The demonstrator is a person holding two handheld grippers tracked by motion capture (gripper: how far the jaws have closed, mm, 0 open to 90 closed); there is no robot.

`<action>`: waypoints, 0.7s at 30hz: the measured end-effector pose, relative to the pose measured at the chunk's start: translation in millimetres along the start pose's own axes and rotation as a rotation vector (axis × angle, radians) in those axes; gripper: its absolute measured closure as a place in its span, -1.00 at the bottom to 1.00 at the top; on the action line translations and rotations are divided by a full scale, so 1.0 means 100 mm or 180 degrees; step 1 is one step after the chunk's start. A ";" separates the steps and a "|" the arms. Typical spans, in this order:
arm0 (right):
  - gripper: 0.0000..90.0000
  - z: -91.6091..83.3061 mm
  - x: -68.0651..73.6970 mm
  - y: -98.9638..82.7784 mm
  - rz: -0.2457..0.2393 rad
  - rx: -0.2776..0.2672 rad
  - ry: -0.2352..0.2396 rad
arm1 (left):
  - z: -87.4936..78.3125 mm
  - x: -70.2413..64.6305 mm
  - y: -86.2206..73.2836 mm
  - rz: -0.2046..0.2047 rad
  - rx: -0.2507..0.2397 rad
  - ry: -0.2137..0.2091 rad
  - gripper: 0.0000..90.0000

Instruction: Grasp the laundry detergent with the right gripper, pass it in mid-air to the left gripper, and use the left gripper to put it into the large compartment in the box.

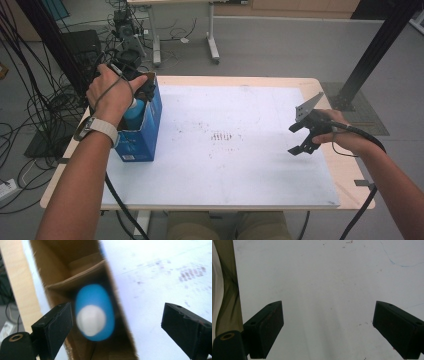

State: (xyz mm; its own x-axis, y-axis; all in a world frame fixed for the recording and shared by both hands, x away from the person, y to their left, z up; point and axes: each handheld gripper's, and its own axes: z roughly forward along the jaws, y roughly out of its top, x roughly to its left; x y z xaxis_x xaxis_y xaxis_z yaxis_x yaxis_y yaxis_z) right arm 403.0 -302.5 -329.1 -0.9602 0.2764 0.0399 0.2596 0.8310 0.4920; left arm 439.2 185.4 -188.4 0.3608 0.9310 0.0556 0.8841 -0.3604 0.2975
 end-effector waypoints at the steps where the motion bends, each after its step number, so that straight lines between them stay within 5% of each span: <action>1: -0.77 -0.01 0.00 0.00 0.0004 0.0004 -0.0004 | -0.03 -0.04 0.01 0.0071 -0.0002 -0.0020 -0.77; 9: -0.77 -0.05 0.02 0.00 0.0036 0.0011 -0.0032 | -0.19 -0.39 0.11 0.0661 -0.0015 -0.0146 -0.78; 21: -0.77 -0.12 0.04 -0.03 0.0094 -0.0006 -0.0078 | -0.16 -0.89 0.27 0.1496 0.0012 -0.0350 -0.83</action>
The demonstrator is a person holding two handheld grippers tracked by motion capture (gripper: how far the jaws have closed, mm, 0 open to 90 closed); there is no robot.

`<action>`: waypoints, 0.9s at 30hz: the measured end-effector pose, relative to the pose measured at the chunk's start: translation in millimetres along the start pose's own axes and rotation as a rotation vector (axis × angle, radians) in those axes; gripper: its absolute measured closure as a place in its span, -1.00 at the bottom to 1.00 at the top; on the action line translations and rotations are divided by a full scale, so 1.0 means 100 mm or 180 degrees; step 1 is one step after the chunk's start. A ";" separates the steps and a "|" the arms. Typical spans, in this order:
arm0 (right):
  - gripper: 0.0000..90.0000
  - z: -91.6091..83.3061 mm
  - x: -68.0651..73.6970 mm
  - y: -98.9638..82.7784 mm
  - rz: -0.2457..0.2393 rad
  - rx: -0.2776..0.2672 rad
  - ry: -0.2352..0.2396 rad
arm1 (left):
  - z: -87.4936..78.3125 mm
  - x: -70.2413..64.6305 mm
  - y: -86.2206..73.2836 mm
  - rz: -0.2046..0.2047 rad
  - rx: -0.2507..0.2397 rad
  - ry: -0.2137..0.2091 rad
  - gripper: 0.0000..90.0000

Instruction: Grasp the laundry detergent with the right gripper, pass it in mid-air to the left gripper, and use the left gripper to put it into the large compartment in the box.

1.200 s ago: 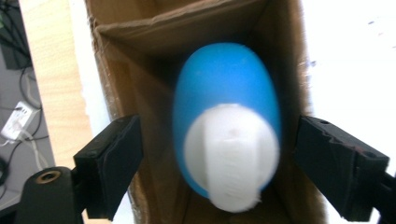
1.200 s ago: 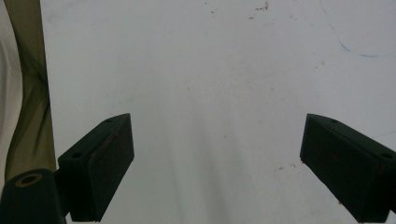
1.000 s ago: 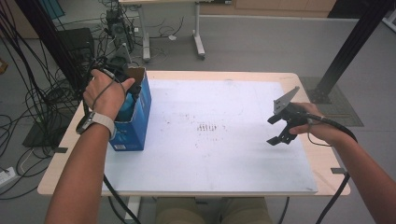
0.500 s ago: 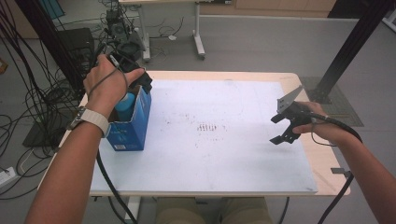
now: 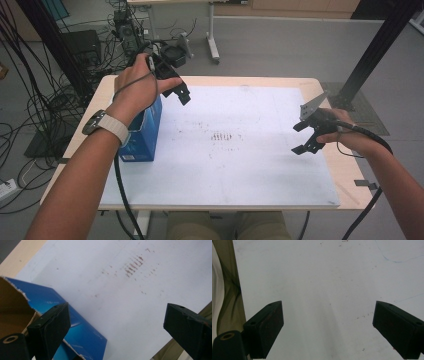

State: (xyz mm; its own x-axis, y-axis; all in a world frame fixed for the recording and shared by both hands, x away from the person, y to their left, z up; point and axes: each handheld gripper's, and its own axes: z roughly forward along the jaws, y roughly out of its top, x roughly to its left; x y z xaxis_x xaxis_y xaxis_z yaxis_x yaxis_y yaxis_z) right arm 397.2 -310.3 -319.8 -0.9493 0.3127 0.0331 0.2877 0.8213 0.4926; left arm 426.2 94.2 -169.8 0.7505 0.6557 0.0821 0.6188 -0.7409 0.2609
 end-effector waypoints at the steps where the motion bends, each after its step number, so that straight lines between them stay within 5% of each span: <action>1: -0.77 0.00 0.00 0.00 0.0004 -0.0002 0.0004 | 0.02 -0.02 0.03 0.0075 0.0021 -0.0017 -0.83; 11: -0.78 -0.04 0.02 -0.02 0.0039 -0.0029 -0.0018 | 0.17 -0.21 0.21 0.0613 0.0100 -0.0105 -0.80; 27: -0.77 -0.08 0.01 -0.02 0.0043 -0.0056 -0.0029 | 0.41 -0.44 0.36 0.1038 0.0235 -0.0079 -0.77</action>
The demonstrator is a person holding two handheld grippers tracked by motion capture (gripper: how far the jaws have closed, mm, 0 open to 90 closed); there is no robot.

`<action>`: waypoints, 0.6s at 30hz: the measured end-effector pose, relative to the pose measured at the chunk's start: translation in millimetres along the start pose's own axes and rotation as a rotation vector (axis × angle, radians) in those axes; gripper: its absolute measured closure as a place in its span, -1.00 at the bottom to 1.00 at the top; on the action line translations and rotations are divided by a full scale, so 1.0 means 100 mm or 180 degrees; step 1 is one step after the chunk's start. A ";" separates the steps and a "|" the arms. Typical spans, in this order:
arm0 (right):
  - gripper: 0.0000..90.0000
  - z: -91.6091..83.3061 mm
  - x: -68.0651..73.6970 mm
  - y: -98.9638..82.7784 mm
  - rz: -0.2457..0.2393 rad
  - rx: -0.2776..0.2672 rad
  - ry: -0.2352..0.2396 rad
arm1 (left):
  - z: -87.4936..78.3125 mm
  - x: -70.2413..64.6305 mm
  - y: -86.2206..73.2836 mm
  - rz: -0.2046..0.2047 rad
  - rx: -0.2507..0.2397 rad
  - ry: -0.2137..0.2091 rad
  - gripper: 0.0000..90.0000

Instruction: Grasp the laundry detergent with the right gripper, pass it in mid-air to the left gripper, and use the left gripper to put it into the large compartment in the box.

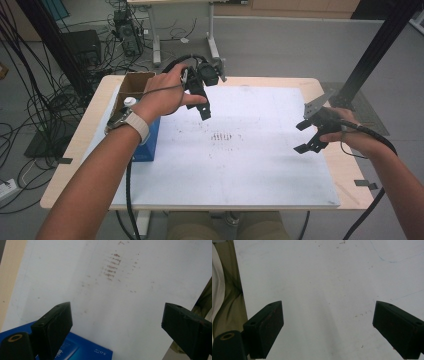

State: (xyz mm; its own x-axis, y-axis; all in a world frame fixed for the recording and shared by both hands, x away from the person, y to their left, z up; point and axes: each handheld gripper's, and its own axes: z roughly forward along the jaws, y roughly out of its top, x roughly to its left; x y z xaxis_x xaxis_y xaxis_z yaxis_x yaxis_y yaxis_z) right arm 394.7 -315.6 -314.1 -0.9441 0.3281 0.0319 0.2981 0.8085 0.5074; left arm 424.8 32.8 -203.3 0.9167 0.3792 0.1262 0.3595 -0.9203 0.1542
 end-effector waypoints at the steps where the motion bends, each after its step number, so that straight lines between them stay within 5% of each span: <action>1: -0.77 0.00 0.00 0.00 -0.0002 0.0000 -0.0002 | 0.01 0.00 0.01 0.0006 0.0004 -0.0001 -0.77; 18: -0.78 0.01 -0.05 0.00 0.0020 -0.0029 -0.0008 | 0.08 0.02 0.06 0.0015 0.0018 0.0008 -0.77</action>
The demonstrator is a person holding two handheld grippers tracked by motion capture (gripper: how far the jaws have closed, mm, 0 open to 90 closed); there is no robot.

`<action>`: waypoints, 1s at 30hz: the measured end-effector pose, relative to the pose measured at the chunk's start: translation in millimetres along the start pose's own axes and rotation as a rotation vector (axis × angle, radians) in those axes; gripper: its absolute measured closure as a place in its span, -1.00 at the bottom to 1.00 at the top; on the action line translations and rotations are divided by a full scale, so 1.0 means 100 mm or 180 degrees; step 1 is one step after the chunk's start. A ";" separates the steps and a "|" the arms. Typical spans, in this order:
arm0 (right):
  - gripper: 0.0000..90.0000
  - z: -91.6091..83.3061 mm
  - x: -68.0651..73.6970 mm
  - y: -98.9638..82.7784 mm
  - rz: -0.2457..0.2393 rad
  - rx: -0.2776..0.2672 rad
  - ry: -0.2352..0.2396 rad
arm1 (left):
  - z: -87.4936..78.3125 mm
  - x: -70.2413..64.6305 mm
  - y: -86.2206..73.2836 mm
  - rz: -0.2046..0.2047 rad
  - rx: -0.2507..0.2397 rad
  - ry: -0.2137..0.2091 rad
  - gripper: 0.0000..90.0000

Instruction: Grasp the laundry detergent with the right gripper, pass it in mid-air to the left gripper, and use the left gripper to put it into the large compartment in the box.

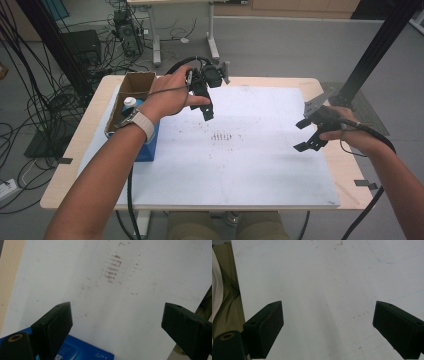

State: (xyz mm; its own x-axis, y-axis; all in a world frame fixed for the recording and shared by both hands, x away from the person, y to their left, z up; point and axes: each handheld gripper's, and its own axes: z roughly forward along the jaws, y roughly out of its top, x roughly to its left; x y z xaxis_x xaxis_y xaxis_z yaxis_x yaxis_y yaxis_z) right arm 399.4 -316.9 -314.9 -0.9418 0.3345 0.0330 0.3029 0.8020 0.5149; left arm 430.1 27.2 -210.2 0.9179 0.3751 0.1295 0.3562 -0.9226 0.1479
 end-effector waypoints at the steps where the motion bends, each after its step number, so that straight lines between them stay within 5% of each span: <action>1: -0.78 0.00 0.00 0.00 -0.0008 0.0000 0.0005 | 0.00 0.00 0.00 -0.0001 -0.0010 0.0007 -0.77; 30: -0.78 0.01 0.02 -0.06 0.0023 -0.0010 0.0009 | 0.00 0.03 0.00 -0.0063 -0.0006 -0.0002 -0.77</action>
State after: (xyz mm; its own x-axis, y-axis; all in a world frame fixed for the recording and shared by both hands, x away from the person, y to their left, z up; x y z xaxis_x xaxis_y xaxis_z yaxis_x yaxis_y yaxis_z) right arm 396.3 -320.5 -319.1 -0.9400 0.3390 0.0392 0.3094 0.7980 0.5173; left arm 433.1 28.5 -210.0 0.9107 0.3933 0.1260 0.3740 -0.9148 0.1524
